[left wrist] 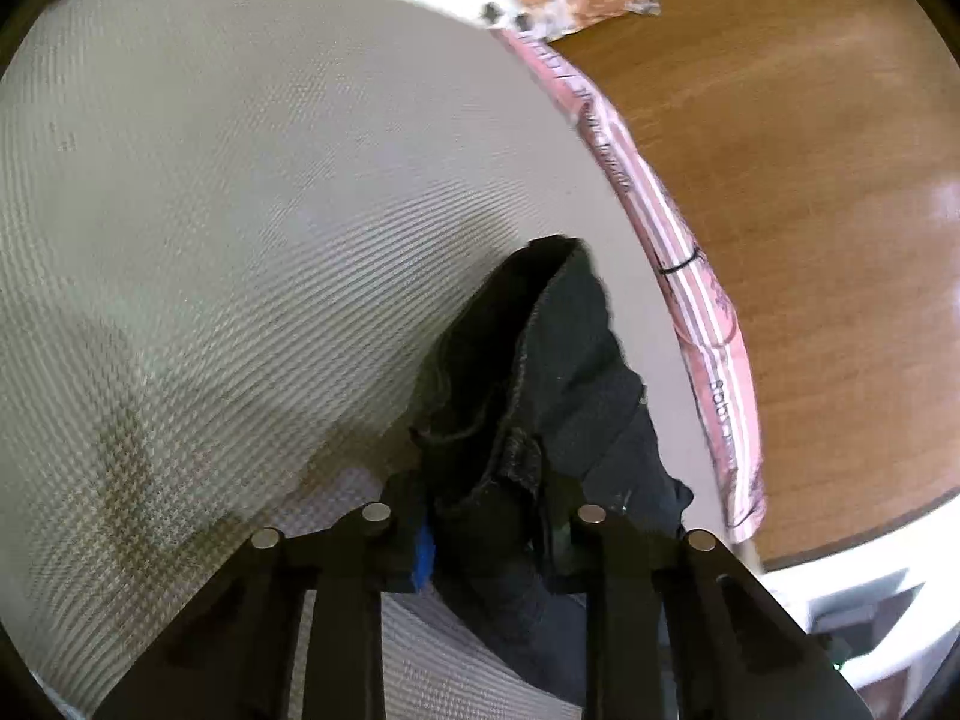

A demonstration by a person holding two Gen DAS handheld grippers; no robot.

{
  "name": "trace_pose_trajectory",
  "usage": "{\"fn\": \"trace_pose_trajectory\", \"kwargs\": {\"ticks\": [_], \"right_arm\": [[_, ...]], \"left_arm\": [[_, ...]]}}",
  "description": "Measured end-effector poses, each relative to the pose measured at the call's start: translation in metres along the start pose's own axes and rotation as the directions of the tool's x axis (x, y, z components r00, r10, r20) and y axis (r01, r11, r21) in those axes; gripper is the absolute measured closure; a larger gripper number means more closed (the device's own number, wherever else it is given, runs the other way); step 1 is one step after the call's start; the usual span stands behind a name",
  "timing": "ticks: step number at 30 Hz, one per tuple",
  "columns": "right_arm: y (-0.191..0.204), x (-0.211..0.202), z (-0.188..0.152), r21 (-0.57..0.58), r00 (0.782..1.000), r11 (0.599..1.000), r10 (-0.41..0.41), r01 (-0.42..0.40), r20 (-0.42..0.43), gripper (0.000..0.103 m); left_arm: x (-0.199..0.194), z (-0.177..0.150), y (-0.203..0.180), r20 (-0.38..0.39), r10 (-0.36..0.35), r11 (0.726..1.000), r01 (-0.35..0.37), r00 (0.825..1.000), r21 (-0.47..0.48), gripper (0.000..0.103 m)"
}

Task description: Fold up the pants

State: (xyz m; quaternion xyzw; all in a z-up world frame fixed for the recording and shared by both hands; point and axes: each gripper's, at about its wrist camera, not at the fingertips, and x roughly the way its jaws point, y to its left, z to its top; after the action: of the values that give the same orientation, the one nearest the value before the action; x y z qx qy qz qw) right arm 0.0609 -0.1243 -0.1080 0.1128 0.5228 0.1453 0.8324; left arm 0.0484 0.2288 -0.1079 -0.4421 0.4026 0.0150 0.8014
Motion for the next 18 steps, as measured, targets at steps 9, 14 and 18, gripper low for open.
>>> {"fn": "trace_pose_trajectory", "kwargs": {"ticks": [9,14,18], "right_arm": [[-0.055,-0.047,0.005,0.122,0.994,0.992,-0.035,0.022,0.106,0.036],[-0.093,-0.076,0.004,0.197,0.984,0.98,-0.066,0.033,0.163,0.036],[-0.125,-0.098,0.001,0.27,0.977,0.963,-0.076,0.02,0.2,0.036]], "left_arm": [[-0.016,-0.012,-0.126,0.038,-0.026,0.942,0.012,0.999,0.335,0.08],[-0.006,-0.039,-0.199,-0.033,-0.111,0.881,0.114,0.993,0.459,0.08],[0.013,-0.074,-0.247,-0.131,-0.148,0.818,0.196,0.98,0.541,0.08]]}}
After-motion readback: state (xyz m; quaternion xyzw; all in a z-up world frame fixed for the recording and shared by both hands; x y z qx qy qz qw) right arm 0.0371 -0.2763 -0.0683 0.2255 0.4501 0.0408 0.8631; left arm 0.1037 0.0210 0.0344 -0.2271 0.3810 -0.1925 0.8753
